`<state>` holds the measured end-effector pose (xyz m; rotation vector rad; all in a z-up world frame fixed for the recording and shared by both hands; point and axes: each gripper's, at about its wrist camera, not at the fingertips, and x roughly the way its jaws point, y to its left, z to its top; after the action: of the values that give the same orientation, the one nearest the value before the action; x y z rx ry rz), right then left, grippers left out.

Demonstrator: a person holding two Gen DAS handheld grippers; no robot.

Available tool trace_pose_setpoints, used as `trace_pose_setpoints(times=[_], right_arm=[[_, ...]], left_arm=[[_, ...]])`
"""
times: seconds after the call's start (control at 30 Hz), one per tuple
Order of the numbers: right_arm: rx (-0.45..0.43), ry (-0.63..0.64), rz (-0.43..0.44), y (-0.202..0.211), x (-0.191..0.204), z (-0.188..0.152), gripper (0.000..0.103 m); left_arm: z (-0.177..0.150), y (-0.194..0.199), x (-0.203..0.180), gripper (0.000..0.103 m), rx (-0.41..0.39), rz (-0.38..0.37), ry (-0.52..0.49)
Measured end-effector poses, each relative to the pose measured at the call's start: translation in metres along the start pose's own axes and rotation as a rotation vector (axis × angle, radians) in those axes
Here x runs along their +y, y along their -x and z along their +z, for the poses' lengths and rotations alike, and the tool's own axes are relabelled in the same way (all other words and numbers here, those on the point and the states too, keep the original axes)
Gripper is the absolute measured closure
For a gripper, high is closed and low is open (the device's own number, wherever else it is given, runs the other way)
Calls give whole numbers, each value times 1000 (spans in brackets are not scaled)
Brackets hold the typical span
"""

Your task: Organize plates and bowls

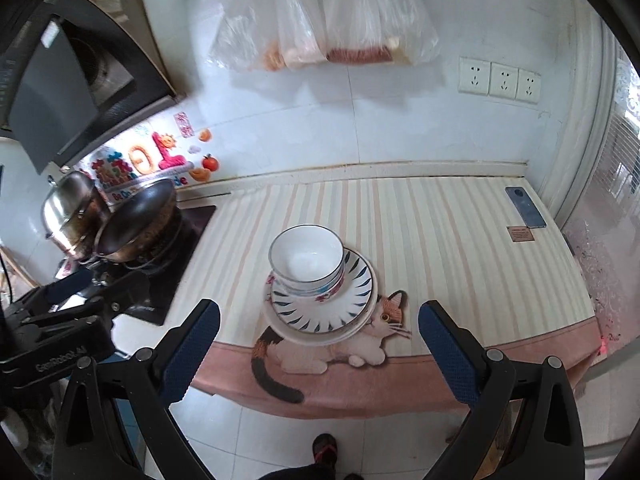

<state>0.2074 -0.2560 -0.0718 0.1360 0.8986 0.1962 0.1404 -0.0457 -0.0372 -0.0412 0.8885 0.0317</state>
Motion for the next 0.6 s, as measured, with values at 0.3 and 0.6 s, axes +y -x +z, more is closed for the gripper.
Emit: trace_pose_setpoints(times=[0.3, 0.6], right_arm=[[-71, 41, 16, 96, 7, -46, 1], [-101, 81, 11, 159, 26, -82, 1]], left_arm=[[-43, 81, -3, 2, -38, 40, 22], [-67, 131, 3, 2, -97, 48, 32]])
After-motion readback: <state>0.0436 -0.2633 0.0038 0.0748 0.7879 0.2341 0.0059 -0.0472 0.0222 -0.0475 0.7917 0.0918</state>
